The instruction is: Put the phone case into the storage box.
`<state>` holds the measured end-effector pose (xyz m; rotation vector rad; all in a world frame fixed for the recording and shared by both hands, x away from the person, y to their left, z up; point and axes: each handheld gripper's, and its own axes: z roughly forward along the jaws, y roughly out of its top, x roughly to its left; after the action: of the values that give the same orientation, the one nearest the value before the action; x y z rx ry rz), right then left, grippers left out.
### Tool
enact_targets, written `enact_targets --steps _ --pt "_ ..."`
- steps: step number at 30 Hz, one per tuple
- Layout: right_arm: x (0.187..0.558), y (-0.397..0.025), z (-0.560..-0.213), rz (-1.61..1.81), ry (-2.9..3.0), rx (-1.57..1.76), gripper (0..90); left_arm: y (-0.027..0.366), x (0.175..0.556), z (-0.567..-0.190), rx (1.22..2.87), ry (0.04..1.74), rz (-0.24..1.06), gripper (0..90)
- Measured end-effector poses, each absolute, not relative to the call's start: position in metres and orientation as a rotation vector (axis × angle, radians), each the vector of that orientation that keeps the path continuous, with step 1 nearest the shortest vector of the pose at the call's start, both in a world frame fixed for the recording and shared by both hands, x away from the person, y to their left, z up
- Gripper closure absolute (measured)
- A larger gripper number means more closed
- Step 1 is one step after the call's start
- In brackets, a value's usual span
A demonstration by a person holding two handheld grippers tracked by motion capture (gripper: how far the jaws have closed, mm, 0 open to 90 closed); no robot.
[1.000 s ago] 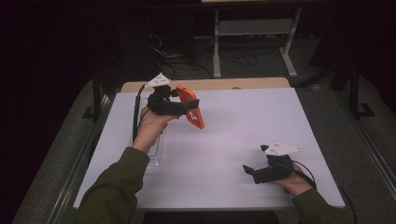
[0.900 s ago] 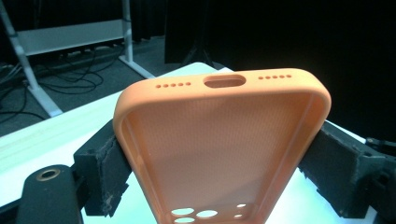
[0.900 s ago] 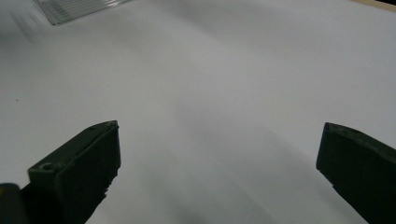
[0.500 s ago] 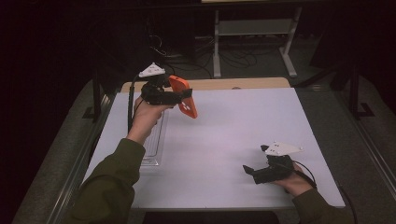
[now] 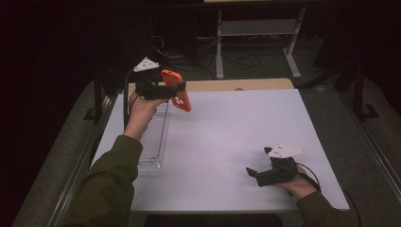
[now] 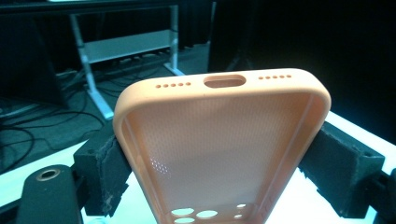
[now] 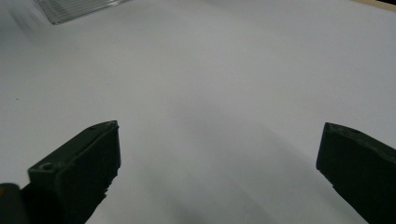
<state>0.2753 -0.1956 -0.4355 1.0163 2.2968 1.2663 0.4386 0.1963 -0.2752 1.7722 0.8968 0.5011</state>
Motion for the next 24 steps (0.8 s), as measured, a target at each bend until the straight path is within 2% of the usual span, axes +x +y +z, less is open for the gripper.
enact_targets --steps 24 --pt "0.275 -0.2 -0.435 1.282 2.28 1.008 0.0 0.227 0.473 -0.289 1.738 1.195 0.734 15.7"
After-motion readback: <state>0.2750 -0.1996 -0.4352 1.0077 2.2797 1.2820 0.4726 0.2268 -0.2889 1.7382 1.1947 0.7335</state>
